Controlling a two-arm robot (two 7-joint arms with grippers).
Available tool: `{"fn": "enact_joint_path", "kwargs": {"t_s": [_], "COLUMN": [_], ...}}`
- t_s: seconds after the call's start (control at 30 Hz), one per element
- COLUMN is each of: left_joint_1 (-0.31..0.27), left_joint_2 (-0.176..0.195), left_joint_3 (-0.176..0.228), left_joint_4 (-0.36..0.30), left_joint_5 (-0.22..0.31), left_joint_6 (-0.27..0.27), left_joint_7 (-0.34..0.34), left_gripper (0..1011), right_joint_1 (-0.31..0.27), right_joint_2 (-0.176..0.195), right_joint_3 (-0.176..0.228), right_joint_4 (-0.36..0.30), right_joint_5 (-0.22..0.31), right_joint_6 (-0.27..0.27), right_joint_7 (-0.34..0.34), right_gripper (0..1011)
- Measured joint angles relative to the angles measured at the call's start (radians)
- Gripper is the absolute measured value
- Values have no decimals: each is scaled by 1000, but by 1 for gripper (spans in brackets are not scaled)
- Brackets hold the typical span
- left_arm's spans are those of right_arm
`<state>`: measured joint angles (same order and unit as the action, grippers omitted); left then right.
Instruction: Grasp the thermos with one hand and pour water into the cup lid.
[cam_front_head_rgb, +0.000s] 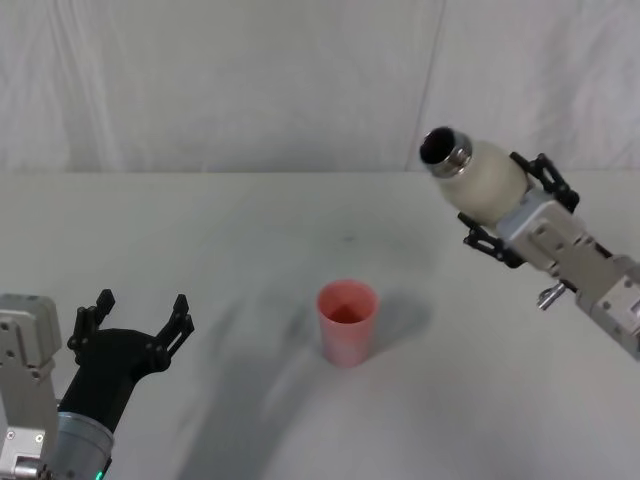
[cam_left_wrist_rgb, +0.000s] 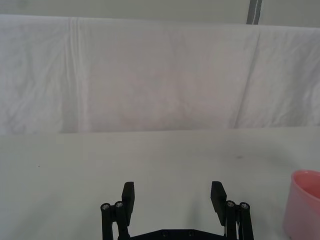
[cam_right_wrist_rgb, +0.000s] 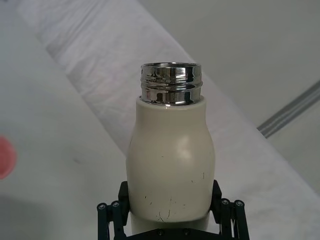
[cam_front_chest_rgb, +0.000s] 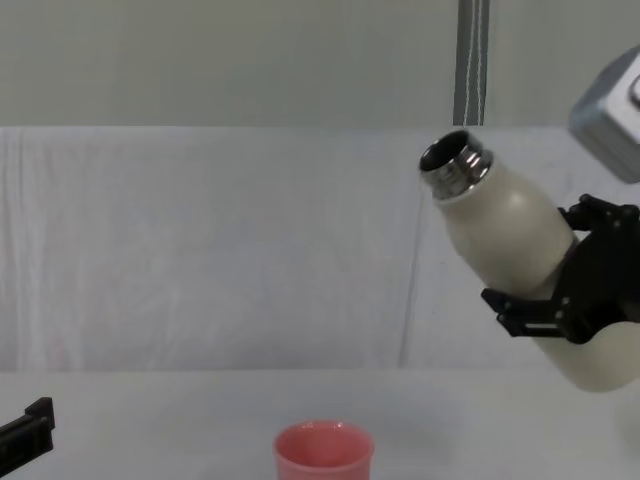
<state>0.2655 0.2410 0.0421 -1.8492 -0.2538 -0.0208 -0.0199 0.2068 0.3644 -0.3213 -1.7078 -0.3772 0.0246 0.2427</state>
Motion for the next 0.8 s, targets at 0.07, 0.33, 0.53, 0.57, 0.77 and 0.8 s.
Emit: {"fn": "enact_joint_path", "kwargs": {"t_s": [0.07, 0.33, 0.53, 0.57, 0.77, 0.8], "left_joint_1": [0, 0, 0, 0, 0, 0], "left_joint_2": [0, 0, 0, 0, 0, 0], "left_joint_3": [0, 0, 0, 0, 0, 0], "left_joint_4": [0, 0, 0, 0, 0, 0], "left_joint_5": [0, 0, 0, 0, 0, 0], "left_joint_6": [0, 0, 0, 0, 0, 0], "left_joint_7": [0, 0, 0, 0, 0, 0], "left_gripper": [1001, 1001, 1001, 1001, 1001, 1001], "right_joint_1": [2, 11, 27, 27, 47, 52], "right_joint_2": [1, -3, 0, 0, 6, 8], "right_joint_3": [-10, -57, -99, -99, -139, -146], "right_joint_4": [0, 10, 42, 42, 77, 84], "right_joint_5": [-13, -67, -120, -120, -174, -186], "right_joint_6": [3, 13, 18, 18, 17, 17], "right_joint_7": [1, 5, 14, 14, 19, 19], "right_gripper": [950, 950, 950, 950, 950, 950]}}
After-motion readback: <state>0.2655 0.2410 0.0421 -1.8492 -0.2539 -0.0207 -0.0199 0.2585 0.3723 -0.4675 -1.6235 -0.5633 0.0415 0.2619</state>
